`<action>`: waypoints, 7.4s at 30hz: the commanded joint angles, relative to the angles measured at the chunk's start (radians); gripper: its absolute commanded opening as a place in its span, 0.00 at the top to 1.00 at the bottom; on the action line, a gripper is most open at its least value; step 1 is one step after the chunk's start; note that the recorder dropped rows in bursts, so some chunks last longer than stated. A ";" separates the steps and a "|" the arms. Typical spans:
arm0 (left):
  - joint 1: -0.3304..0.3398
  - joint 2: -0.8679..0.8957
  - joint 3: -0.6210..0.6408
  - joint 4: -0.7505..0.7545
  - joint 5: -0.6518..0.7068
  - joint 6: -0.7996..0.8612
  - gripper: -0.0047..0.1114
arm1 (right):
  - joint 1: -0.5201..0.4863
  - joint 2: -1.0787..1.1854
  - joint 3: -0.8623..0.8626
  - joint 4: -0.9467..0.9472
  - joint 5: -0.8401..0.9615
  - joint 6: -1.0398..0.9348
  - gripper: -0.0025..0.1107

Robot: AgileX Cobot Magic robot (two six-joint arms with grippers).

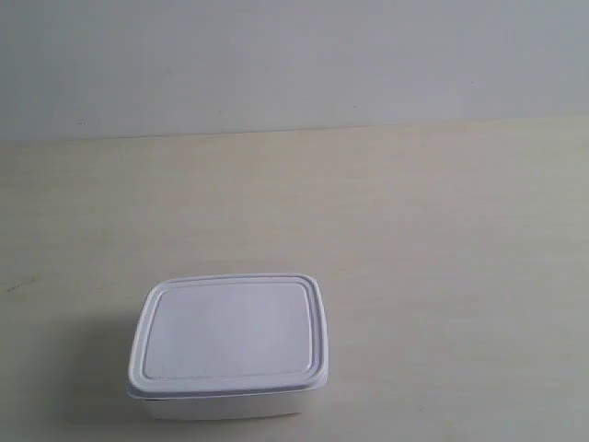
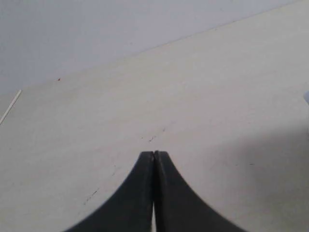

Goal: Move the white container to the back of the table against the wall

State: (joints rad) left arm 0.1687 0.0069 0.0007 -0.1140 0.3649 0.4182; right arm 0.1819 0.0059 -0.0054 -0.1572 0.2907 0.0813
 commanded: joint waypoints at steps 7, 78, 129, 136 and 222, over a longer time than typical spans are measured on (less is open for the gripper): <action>0.003 -0.007 -0.001 0.000 -0.010 0.002 0.96 | 0.004 -0.006 0.005 0.001 -0.006 0.001 0.98; 0.003 0.646 -0.546 -0.349 -0.007 -0.002 0.96 | 0.179 0.367 -0.680 0.333 0.481 0.227 0.98; -0.003 0.889 -0.397 -0.873 0.570 0.088 0.96 | 0.482 1.203 -0.609 0.852 0.334 -0.592 0.98; -0.216 0.919 -0.397 -0.882 0.391 -0.022 0.96 | 0.482 1.322 -0.611 0.892 0.246 -0.596 0.98; -0.676 1.634 -0.645 -0.767 -0.224 -0.054 0.96 | 0.482 1.844 -0.852 1.197 0.042 -0.793 0.98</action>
State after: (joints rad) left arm -0.5067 1.6388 -0.6335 -0.8908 0.1751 0.3588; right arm 0.6643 1.8460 -0.8517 1.0373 0.3717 -0.7075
